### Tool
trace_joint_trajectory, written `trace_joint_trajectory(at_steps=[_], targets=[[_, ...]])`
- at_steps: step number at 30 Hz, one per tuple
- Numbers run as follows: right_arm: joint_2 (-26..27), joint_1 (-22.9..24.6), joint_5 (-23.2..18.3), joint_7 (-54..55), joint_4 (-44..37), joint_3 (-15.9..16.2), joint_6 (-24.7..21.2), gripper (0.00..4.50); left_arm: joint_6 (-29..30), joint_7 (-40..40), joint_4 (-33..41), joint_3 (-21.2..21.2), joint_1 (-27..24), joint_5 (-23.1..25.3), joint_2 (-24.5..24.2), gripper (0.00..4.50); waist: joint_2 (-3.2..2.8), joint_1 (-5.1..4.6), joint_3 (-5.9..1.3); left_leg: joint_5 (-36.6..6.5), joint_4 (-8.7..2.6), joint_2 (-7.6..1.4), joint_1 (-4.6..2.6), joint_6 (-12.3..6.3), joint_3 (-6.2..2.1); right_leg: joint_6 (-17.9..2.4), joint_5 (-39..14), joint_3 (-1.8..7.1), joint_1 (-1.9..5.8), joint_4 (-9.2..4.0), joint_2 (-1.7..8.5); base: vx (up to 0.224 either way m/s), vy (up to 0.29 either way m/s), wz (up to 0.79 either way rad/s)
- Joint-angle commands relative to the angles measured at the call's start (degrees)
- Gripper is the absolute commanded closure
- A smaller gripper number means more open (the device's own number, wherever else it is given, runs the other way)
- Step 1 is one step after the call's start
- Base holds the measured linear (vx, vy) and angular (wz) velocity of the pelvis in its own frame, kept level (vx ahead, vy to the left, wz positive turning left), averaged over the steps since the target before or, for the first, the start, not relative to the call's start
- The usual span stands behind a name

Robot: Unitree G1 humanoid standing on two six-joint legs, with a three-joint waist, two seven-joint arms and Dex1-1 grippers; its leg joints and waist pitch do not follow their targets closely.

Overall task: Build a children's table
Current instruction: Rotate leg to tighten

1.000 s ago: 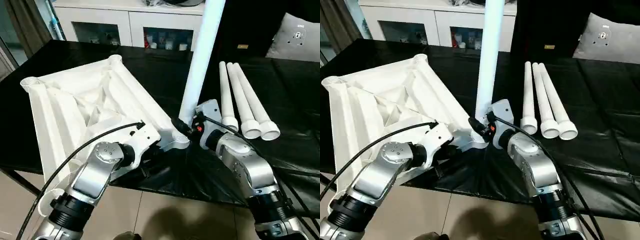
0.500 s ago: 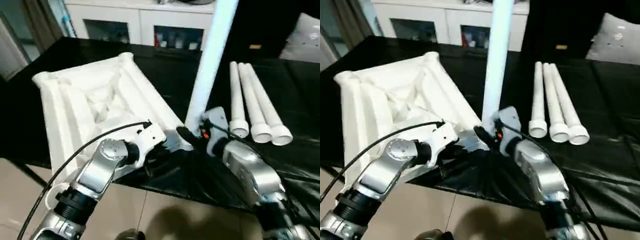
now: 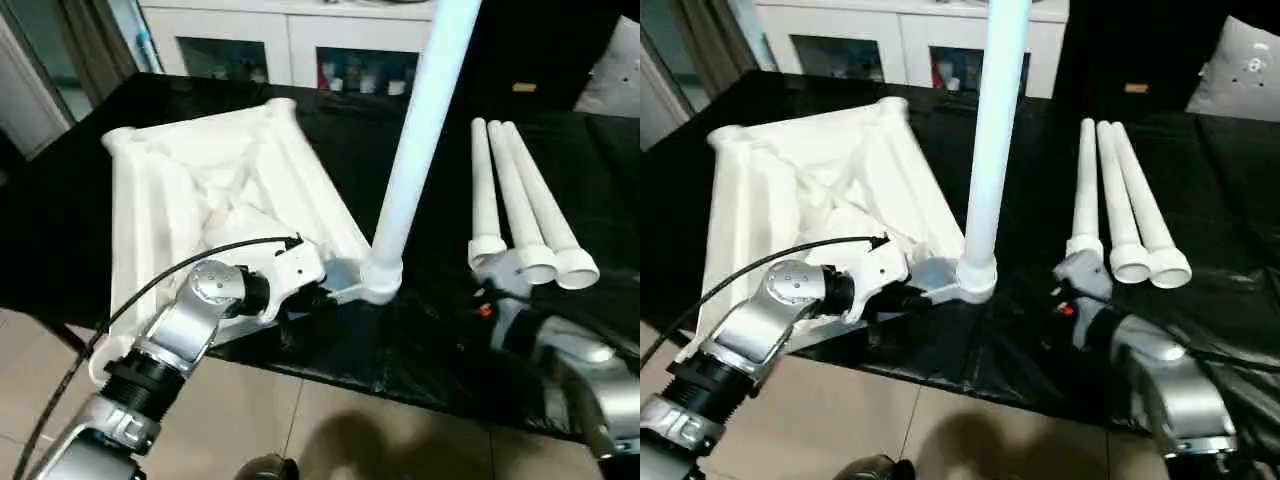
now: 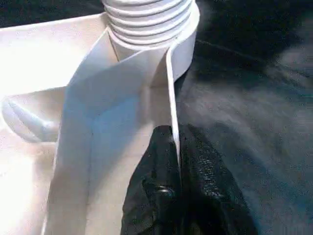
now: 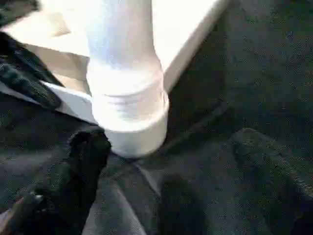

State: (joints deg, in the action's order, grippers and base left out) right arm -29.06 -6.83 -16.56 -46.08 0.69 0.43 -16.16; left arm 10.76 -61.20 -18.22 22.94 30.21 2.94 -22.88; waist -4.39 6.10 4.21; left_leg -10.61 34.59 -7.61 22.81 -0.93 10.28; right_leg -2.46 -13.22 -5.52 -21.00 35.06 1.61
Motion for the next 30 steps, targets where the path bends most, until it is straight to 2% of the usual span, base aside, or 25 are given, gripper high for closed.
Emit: trace_joint_trajectory(at_steps=[1, 4, 6, 8, 10, 12, 13, 14, 15, 18, 24, 26, 30], targets=[[-0.9, -1.0, -1.1, -2.2, -1.4, 0.1, 0.7, 0.05, -4.4, -4.1, 0.6, 2.5, 1.8, 0.8, -0.8, 4.5, 0.29, -0.03, -4.65, -6.0, -3.23, -7.43, -1.47, -6.93, -3.54, -9.1, -0.3, 4.74, 2.46, -4.08, 9.11, 0.0, 0.0, 0.0], [-2.4, -1.6, -1.1, -5.0, -1.9, 1.4, 0.9, 0.05, -7.1, -6.8, -0.7, 3.6, 2.3, 1.2, -1.7, 4.5, 0.06, 0.48, -4.89, -5.6, -3.22, -7.88, -1.72, -6.98, -3.64, -9.9, 1.4, 4.65, 2.09, -3.53, 9.09, 0.0, 0.0, 0.0], [-3.4, -1.9, -1.2, -7.7, -2.3, 2.8, 0.6, 0.05, -8.5, -7.9, -1.3, 4.2, 2.7, 1.6, -1.9, 4.5, 0.34, 0.53, -4.98, -5.4, -3.16, -7.83, -1.44, -6.98, -3.71, -10.2, 2.0, 4.55, 2.34, -3.2, 9.25, 0.0, 0.0, 0.0], [-4.7, -2.1, -0.9, -11.5, -2.5, 5.0, 0.7, 0.05, -10.2, -9.2, -2.3, 4.9, 3.3, 1.5, -1.9, 4.5, 0.18, 0.54, -4.92, -6.5, -3.01, -7.67, -1.35, -6.76, -3.57, -10.3, 0.9, 4.57, 2.3, -3.35, 9.45, 0.0, 0.0, 0.0], [-5.1, -2.6, -0.6, -12.9, -2.2, 6.1, 0.6, 0.05, -11.2, -9.7, -2.9, 5.3, 3.8, 1.5, -1.7, 4.5, 0.43, 0.56, -4.94, -6.8, -2.99, -7.66, -1.34, -6.56, -3.51, -10.3, 0.0, 4.61, 2.35, -3.53, 9.48, 0.0, 0.0, 0.0], [-5.2, -2.8, -0.4, -13.4, -2.0, 6.6, 0.6, 0.05, -11.7, -10.0, -3.2, 5.5, 3.9, 1.6, -1.6, 4.5, 0.29, 0.69, -4.95, -6.8, -2.93, -7.68, -1.35, -6.43, -3.52, -10.3, -0.8, 4.62, 2.25, -3.55, 9.46, 0.0, 0.0, 0.0], [-5.1, -3.6, 0.4, -14.4, -1.0, 7.5, 1.2, 0.05, -12.7, -10.7, -3.7, 5.8, 4.4, 1.7, -1.4, 4.5, 0.61, 0.73, -5.01, -6.6, -2.89, -7.64, -1.33, -6.49, -3.46, -10.3, -0.8, 4.63, 2.25, -3.51, 9.44, 0.0, 0.0, 0.0], [-4.9, -4.0, 0.7, -14.6, -0.5, 7.9, 1.6, 0.05, -13.0, -10.9, -3.9, 6.0, 4.6, 1.8, -1.3, 4.5, 0.44, 0.86, -4.99, -6.6, -2.86, -7.6, -1.33, -6.28, -3.47, -10.4, -1.5, 4.57, 2.2, -3.49, 9.46, 0.0, 0.0, 0.0], [-4.8, -4.5, 1.0, -14.7, 0.1, 8.3, 1.7, 0.05, -13.4, -11.2, -4.1, 6.1, 4.8, 1.8, -1.2, 4.5, 0.67, 0.81, -4.99, -6.6, -2.93, -7.67, -1.27, -6.17, -3.5, -10.3, -1.7, 4.58, 2.24, -3.45, 9.48, 0.0, 0.0, 0.0], [-4.4, -5.6, 1.6, -14.4, 1.6, 8.8, 2.1, 0.05, -14.0, -11.6, -4.5, 6.2, 5.1, 2.0, -1.0, 4.5, 0.48, 0.81, -4.99, -6.9, -2.9, -7.7, -1.41, -5.79, -3.47, -10.3, -2.7, 4.61, 2.1, -3.54, 9.49, 0.0, 0.0, 0.0], [-3.0, -6.9, -0.5, -15.9, 2.7, 9.4, -0.3, 0.19, -15.2, -12.1, -5.4, 6.6, 5.5, 1.9, -0.5, 4.5, 0.37, 1.01, -5.16, -6.5, -2.79, -7.79, -1.39, -5.79, -3.49, -10.6, -1.7, 4.62, 2.08, -3.29, 9.51, 0.0, 0.0, 0.0], [-3.0, -6.9, -0.5, -16.0, 2.7, 9.4, -0.4, 0.54, -15.3, -12.2, -5.5, 6.6, 5.6, 1.9, -0.6, 4.5, 0.42, 1.07, -5.23, -6.1, -2.73, -7.71, -1.29, -5.97, -3.47, -10.6, -0.8, 4.58, 2.15, -3.15, 9.57, 0.0, 0.0, 0.0], [-2.9, -6.7, -0.7, -16.4, 3.0, 9.6, -0.7, 0.66, -15.8, -12.5, -6.1, 6.5, 5.6, 2.0, -0.6, 4.5, 0.4, 1.19, -5.21, -6.0, -2.61, -7.54, -1.17, -6.13, -3.42, -10.4, -1.1, 4.57, 2.16, -3.26, 9.59, 0.0, 0.0, 0.0]])
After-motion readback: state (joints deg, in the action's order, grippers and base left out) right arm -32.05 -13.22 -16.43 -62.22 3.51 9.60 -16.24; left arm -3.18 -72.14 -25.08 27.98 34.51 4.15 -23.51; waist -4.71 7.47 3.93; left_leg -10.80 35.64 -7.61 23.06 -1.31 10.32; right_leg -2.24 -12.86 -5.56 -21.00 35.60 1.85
